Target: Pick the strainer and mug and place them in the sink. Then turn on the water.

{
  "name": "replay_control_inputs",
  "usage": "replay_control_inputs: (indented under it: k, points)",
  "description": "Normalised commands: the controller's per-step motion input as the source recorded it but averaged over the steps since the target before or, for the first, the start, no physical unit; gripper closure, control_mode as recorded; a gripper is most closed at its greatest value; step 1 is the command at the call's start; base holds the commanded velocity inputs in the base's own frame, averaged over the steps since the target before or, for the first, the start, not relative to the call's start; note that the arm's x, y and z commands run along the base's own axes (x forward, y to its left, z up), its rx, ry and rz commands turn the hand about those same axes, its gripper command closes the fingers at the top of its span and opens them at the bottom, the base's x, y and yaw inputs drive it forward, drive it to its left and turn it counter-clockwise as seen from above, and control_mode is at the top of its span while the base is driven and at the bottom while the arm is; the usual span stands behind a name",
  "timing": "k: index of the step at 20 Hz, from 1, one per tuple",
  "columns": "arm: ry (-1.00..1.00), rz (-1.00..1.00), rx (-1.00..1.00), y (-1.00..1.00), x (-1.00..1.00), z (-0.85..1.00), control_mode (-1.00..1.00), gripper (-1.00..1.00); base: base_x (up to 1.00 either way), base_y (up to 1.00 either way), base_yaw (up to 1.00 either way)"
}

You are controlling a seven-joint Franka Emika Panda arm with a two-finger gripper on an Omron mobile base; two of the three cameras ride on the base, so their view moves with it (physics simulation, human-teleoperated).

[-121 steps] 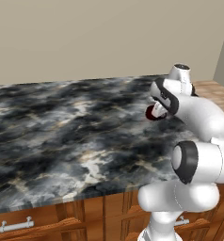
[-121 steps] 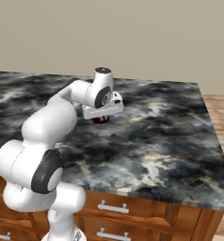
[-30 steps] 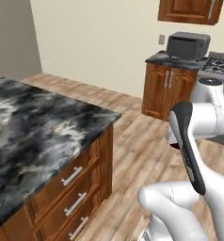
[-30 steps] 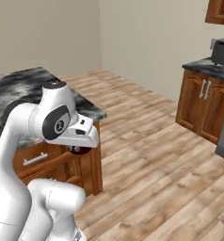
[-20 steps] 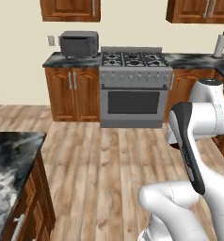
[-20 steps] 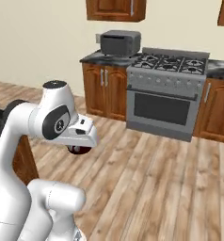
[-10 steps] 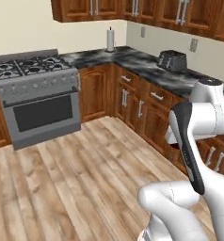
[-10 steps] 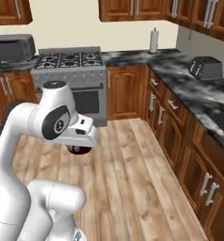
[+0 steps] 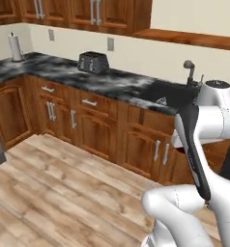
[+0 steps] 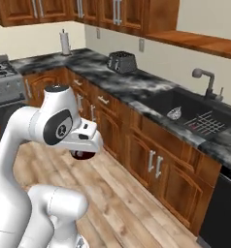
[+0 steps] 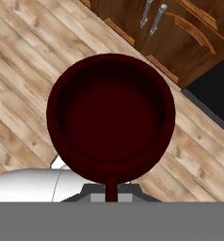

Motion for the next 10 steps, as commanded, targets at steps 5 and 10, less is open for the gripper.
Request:
replay_control_inputs:
  k: [5,10]
  points:
    - [0.0,0.0,0.0,0.0,0.0,0.0,1.0,1.0,0.45,0.35,-0.63]
    - [0.0,0.0,0.0,0.0,0.0,0.0,1.0,1.0,0.58,0.49,-0.55]
